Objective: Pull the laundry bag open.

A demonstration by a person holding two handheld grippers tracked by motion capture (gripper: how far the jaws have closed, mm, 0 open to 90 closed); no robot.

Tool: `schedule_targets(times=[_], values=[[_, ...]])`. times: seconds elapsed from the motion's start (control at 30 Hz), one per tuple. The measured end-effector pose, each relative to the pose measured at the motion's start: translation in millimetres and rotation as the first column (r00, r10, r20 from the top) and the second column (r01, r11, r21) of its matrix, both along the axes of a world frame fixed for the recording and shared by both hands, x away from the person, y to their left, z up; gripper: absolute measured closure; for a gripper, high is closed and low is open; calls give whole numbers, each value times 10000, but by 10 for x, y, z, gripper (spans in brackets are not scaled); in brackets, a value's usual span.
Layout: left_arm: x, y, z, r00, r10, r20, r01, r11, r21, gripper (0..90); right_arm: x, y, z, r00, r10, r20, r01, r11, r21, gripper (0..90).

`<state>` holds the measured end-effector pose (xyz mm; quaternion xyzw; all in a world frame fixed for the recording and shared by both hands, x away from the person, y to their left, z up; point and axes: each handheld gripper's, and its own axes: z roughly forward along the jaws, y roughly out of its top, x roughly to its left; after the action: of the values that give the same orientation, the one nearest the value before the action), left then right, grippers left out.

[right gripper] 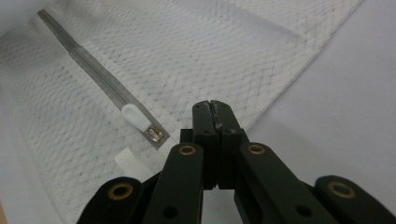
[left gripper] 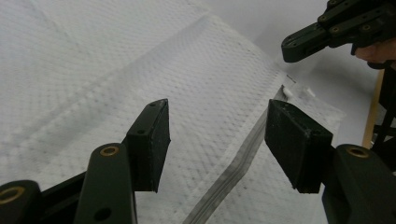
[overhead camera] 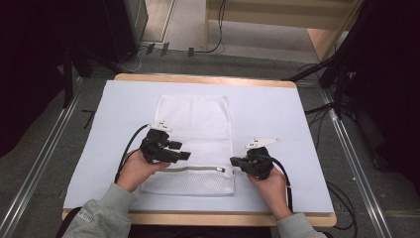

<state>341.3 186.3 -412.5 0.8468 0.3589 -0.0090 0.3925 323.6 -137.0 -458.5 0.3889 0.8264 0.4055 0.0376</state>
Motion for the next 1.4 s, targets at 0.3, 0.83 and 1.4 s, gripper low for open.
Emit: schedule_targets(times=[0.3, 0.83, 1.4], values=[[-10, -162, -10, 9987, -492, -107, 489, 9986, -212, 540, -50, 40, -16, 10000, 42, -82, -42, 10000, -30, 900], [-57, -583, -135, 9880, -1517, -295, 1509, 9881, -293, 705, -153, 112, -115, 9994, 241, -266, -250, 9992, -324, 900], [-49, -871, -498, 9768, -1909, -967, 1940, 9807, 242, 722, -223, 143, -163, 9985, 448, 326, -429, 9975, -564, 900]])
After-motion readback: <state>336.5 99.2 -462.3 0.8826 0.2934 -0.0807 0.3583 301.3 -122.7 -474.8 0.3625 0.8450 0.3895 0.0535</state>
